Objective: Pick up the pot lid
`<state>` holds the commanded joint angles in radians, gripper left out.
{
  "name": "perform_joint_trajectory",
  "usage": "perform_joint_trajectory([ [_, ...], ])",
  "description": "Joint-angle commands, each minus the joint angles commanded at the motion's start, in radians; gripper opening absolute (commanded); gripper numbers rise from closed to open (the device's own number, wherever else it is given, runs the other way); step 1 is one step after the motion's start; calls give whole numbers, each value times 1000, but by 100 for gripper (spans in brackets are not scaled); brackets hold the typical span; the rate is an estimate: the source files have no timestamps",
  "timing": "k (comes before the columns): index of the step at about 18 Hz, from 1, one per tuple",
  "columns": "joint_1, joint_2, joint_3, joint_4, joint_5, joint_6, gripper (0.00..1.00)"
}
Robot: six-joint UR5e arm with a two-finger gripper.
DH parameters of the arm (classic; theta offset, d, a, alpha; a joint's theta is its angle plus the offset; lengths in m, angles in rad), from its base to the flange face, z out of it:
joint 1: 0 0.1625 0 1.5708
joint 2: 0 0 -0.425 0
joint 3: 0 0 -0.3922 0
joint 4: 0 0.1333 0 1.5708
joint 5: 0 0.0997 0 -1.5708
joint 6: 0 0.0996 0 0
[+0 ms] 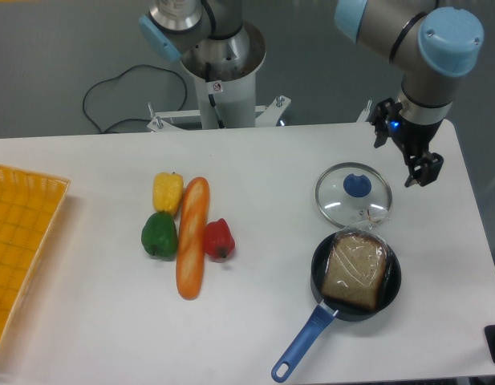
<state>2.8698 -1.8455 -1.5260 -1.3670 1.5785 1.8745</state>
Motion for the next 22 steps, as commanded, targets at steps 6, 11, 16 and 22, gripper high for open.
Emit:
perform_joint_trajectory([
  [6,94,49,-158,183,-94,3,100],
  [11,115,46,-195,183,-95,-54,100],
  [16,128,46,-243,184,-94,-136,100],
  [22,114,42,-260,187,-92,-313,100],
])
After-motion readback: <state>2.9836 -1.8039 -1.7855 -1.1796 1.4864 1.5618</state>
